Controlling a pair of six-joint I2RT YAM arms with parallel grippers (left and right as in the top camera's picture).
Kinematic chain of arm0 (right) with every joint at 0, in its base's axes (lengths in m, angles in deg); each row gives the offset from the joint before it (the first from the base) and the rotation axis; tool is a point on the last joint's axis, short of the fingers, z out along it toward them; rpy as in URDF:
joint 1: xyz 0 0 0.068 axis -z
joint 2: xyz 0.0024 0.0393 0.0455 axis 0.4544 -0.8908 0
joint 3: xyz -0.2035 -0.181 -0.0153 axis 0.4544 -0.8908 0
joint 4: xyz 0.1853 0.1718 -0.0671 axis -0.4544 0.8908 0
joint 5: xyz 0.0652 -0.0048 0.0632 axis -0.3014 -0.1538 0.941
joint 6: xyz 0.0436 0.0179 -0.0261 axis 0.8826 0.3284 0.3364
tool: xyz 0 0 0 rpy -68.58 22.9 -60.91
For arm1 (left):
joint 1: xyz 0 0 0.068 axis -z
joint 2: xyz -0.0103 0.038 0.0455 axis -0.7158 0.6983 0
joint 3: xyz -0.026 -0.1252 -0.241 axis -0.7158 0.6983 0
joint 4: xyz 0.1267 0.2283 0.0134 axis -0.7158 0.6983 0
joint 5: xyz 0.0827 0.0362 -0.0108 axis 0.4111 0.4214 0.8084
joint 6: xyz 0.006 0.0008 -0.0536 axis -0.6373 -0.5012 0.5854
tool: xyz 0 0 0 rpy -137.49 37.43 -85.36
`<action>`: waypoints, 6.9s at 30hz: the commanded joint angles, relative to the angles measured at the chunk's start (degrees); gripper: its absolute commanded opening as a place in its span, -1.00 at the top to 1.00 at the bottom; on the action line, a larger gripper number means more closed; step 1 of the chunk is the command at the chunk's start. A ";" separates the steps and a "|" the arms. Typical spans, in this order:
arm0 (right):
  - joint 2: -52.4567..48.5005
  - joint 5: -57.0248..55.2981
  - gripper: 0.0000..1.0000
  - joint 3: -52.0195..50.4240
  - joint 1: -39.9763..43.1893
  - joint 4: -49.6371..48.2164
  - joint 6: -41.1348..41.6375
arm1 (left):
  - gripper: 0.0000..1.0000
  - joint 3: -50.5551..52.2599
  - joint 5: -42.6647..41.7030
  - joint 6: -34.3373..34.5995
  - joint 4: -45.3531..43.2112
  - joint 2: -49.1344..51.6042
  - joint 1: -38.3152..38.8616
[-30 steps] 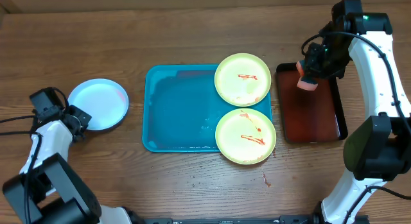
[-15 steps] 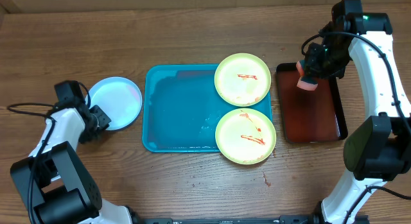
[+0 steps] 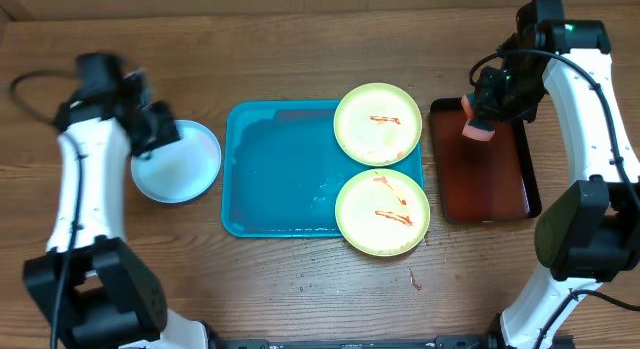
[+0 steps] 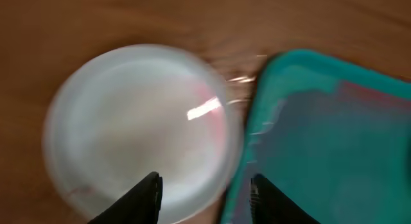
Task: Clean dirty plates on tray and stack at the side
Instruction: 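Move left gripper to the upper yellow plate and pull it toward center, then bring the sponge with right gripper onto the yellow plate, then scrub the upper yellow plate with the sponge while left gripper holds rim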
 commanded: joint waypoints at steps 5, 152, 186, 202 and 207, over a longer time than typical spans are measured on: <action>1.42 -0.04 0.91 -0.13 0.11 -0.26 -0.04 | 0.01 -9.55 -6.19 5.46 -2.80 7.19 15.82; -24.30 2.03 0.92 7.26 -29.53 -17.14 14.73 | 0.92 -22.45 -6.27 0.70 13.25 30.64 16.44; -29.31 29.62 0.92 9.29 -34.95 -27.71 8.50 | 0.92 -22.45 -6.62 2.27 13.44 30.64 16.44; -23.85 -8.26 0.92 9.44 -30.47 -13.38 6.73 | 0.91 -22.45 -6.43 2.21 13.49 30.64 16.39; -23.52 -20.17 0.92 9.25 -31.04 -14.25 9.86 | 0.92 -22.45 -6.43 2.21 13.53 30.64 16.39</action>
